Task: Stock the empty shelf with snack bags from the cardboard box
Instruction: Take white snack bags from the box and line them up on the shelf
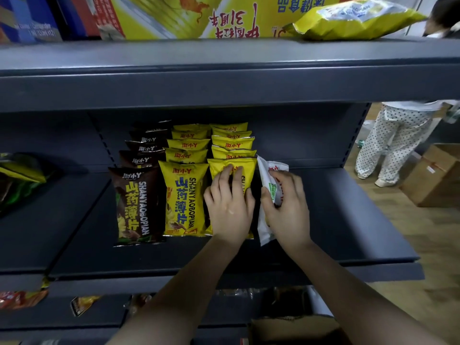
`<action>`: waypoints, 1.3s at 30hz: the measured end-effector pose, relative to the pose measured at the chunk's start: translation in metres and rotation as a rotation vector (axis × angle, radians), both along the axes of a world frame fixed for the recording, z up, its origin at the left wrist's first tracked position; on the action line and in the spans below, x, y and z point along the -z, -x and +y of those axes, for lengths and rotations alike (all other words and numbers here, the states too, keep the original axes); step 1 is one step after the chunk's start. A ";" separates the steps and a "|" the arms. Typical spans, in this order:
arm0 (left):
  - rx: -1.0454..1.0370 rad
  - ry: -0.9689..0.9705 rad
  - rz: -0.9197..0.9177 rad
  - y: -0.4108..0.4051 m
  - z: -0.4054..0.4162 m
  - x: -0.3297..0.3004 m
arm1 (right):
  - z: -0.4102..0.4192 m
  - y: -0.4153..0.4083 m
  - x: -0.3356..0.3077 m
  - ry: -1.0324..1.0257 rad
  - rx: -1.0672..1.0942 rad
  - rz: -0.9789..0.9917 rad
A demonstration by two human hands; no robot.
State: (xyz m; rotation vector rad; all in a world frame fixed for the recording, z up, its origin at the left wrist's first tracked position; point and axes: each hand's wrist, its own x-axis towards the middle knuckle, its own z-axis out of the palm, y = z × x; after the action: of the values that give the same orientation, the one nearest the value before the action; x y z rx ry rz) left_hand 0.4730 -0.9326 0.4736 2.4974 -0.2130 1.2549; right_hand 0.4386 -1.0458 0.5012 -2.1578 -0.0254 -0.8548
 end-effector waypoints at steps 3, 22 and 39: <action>0.029 0.020 0.043 0.006 0.001 -0.003 | -0.003 0.005 -0.001 -0.001 -0.001 -0.005; 0.535 0.864 0.717 0.051 -0.062 -0.070 | -0.022 0.038 -0.032 -0.029 -0.036 -0.045; 0.492 1.141 0.685 0.021 -0.084 -0.066 | -0.074 0.021 0.004 -0.396 -0.346 0.395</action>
State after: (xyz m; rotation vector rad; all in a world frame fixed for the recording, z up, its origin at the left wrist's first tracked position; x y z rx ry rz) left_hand 0.4518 -1.0163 0.5400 1.5526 0.0638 0.1327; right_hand 0.4178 -1.1193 0.4976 -1.8364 -0.0262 -0.2047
